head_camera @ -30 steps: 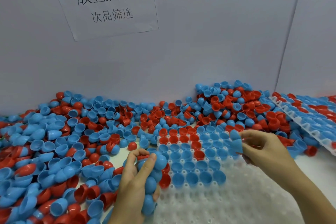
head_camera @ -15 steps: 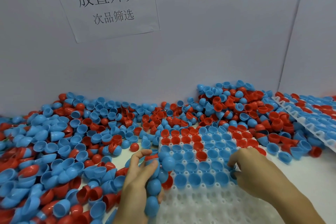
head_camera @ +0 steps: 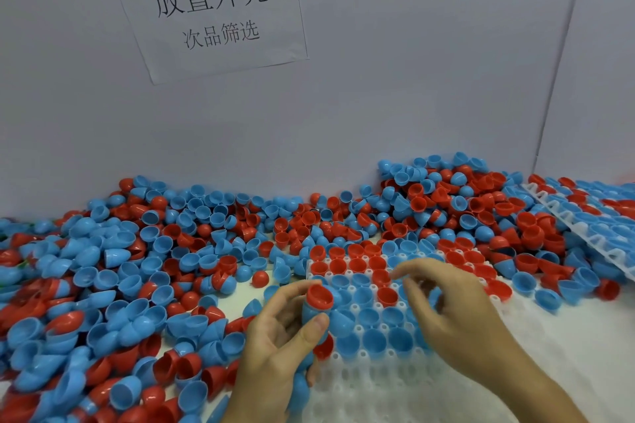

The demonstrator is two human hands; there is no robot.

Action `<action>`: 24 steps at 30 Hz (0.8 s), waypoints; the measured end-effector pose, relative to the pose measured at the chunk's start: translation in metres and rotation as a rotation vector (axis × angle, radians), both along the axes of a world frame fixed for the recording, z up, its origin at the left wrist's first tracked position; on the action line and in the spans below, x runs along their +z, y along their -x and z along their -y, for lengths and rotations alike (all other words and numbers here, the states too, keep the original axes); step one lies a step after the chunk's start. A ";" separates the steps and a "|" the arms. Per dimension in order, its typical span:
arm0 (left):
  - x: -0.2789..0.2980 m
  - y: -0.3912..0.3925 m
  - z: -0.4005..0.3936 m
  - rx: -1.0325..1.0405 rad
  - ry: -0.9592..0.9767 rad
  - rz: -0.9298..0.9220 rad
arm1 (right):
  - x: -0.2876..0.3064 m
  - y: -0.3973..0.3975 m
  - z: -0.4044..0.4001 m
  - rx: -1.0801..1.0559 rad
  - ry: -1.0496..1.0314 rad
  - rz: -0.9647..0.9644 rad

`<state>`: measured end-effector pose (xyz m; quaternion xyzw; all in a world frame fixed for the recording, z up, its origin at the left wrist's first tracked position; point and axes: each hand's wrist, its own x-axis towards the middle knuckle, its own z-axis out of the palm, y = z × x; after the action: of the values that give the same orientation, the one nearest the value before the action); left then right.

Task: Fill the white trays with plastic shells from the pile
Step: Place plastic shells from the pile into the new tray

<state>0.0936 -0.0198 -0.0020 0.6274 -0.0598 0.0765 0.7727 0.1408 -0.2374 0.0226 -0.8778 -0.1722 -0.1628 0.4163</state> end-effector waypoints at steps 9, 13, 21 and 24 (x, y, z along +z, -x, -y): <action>-0.001 0.004 -0.001 -0.198 0.004 0.020 | -0.003 0.017 -0.038 0.344 -0.312 -0.293; -0.002 -0.001 -0.001 -0.113 -0.008 -0.042 | 0.001 0.017 -0.034 0.323 -0.469 -0.403; 0.002 -0.002 0.007 0.051 0.169 -0.163 | 0.006 0.018 -0.033 0.367 -0.557 -0.492; 0.001 -0.003 0.007 0.151 0.225 -0.199 | 0.005 0.018 -0.031 0.376 -0.547 -0.488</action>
<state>0.0969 -0.0267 -0.0010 0.5442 0.0732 0.0782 0.8321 0.1230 -0.2066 0.0278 -0.7007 -0.1760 0.0895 0.6856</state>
